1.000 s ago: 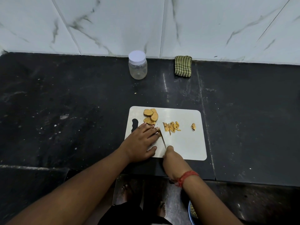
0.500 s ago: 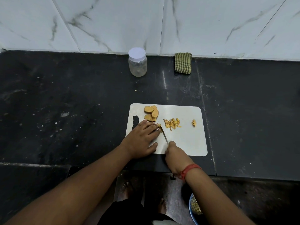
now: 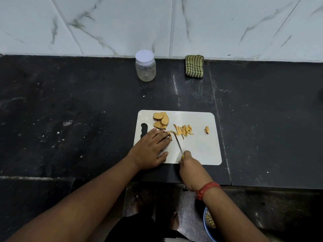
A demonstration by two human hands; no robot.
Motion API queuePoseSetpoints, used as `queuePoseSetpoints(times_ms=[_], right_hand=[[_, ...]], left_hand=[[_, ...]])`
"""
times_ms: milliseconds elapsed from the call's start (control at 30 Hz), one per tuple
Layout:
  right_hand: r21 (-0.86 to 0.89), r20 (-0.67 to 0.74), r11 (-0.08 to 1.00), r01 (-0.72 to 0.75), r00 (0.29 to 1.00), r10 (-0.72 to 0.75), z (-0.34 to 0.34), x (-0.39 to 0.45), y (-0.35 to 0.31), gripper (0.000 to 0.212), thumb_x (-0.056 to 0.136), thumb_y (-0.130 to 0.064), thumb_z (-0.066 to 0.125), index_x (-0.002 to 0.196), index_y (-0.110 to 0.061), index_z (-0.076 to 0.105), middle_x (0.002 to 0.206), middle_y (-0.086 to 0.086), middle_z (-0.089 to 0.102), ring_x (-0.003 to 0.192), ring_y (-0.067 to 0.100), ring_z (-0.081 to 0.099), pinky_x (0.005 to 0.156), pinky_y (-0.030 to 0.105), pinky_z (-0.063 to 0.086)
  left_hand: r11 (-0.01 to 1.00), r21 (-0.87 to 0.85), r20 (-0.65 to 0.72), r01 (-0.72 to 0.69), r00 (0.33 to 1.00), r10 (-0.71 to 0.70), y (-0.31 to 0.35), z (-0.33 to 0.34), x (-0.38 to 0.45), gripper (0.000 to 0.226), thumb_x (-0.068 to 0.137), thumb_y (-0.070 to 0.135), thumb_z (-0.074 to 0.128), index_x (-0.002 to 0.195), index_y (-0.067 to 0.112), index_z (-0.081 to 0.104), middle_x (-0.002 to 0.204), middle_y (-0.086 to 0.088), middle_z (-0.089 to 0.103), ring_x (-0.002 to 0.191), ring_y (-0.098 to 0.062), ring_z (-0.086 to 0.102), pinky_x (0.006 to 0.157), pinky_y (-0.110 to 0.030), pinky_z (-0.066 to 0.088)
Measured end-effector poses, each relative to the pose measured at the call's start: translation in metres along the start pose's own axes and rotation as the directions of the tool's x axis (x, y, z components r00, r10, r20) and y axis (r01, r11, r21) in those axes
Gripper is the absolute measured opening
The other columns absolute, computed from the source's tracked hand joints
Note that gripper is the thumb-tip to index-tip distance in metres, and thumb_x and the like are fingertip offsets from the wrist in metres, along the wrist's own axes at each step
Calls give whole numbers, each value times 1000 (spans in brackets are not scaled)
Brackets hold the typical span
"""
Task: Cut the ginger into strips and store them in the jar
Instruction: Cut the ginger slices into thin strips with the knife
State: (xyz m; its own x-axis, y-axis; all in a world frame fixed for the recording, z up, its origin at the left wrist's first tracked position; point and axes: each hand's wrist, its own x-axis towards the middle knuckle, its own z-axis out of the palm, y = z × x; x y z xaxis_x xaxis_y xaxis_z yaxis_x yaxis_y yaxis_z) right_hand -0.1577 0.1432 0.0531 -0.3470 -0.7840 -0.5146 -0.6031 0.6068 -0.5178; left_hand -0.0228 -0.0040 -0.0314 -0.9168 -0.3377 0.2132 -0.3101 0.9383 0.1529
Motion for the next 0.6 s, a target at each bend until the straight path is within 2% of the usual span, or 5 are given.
queuePoseSetpoints(times_ms=[133, 267, 500, 600], right_hand=[[8, 5, 1000, 24, 1000, -24, 1, 4, -1, 9, 97, -8, 37, 99, -13, 31, 76, 0, 46, 69, 20, 45, 63, 27, 32], [-5, 21, 999, 33, 999, -33, -2, 7, -1, 9, 97, -7, 38, 98, -13, 31, 74, -3, 44, 72, 20, 45, 66, 26, 32], [-29, 21, 998, 63, 998, -62, 1, 13, -3, 11, 98, -8, 39, 97, -13, 30, 68, -5, 39, 58, 9, 37, 62, 28, 30], [-32, 25, 998, 57, 998, -57, 1, 17, -5, 9, 98, -9, 38, 97, -12, 31, 68, -3, 40, 59, 14, 40, 60, 30, 30]], left_hand=[[999, -29, -15, 16, 1000, -16, 3, -2, -2, 54, 94, 41, 57, 135, 5, 59, 144, -11, 51, 135, -26, 44, 118, -44, 34], [1000, -5, -36, 26, 999, -26, 4, -2, -2, 53, 93, 40, 60, 132, 4, 60, 139, -12, 54, 131, -26, 46, 117, -44, 36], [999, 16, -21, 48, 999, -48, 3, 1, -2, 51, 93, 42, 56, 129, 6, 60, 135, -10, 56, 129, -26, 50, 119, -46, 31], [999, 11, -19, 51, 999, -51, 3, 1, -2, 51, 94, 42, 55, 130, 7, 60, 136, -10, 56, 130, -26, 50, 120, -44, 29]])
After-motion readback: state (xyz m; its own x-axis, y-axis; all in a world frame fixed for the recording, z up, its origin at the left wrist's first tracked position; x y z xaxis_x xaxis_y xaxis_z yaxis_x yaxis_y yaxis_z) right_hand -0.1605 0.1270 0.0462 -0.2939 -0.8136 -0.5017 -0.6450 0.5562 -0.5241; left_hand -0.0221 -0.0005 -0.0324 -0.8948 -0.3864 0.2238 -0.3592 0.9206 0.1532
